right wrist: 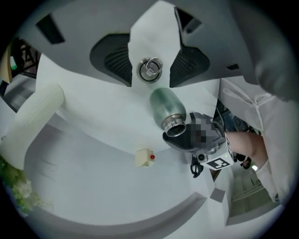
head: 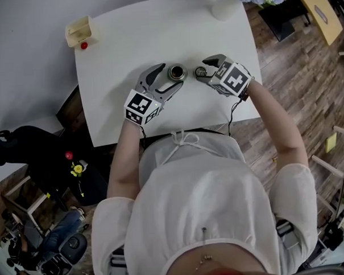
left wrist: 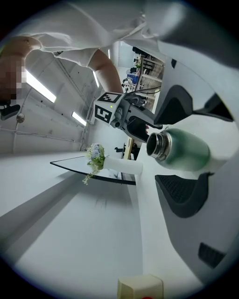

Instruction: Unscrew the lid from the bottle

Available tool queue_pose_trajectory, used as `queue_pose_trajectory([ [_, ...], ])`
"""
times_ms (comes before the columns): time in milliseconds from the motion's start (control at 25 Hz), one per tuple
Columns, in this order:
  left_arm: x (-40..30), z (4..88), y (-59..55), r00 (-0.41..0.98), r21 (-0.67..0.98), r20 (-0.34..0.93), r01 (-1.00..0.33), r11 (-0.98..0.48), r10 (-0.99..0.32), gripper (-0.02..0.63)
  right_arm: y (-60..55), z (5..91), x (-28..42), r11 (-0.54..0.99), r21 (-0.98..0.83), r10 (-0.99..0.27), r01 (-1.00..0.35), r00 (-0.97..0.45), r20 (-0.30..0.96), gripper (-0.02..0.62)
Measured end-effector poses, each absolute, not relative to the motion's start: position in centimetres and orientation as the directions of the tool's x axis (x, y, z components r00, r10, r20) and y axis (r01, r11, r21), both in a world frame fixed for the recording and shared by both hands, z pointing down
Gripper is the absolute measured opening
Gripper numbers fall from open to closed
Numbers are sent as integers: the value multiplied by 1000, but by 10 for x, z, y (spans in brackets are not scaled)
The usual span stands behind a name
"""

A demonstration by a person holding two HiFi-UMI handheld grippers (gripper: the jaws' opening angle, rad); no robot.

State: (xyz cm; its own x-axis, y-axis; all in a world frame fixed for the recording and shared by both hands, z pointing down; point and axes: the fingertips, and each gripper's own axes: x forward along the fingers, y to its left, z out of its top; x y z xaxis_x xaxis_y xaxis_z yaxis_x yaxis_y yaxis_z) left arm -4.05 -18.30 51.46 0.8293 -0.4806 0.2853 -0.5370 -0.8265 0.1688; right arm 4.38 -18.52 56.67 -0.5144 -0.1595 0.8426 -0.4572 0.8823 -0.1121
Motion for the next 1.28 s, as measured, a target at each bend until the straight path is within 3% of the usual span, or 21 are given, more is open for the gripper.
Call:
queue_pose_trajectory([
  [80,-48,499,-183,821,138,270,-550,-824,-503,343,-192,546,43,857,-102,-230,-505,-553,801,257],
  [360,-76,414,-185,800,77,106,-598,-798,-590,332,-220,454,34,802,-16,-474,-597,-652,592,127],
  [520,-99,374,-187,734,43,41,-679,-733,-678,201,-223,409,33,758,52,-601,-651,-665,443,85],
  [640,-119,353,-186,684,31,20,-730,-683,-730,148,-221,379,35,718,69,-670,-693,-661,339,51],
  [880,-155,326,-182,579,-11,-17,-815,-579,-815,37,-212,348,35,675,77,-730,-734,-649,214,8],
  [1160,-165,324,-176,532,-39,23,-846,-532,-846,18,-202,336,28,657,75,-752,-750,-647,125,6],
  [1280,-165,316,-172,539,-54,-15,-841,-538,-842,20,-202,338,26,651,73,-758,-756,-640,126,5],
])
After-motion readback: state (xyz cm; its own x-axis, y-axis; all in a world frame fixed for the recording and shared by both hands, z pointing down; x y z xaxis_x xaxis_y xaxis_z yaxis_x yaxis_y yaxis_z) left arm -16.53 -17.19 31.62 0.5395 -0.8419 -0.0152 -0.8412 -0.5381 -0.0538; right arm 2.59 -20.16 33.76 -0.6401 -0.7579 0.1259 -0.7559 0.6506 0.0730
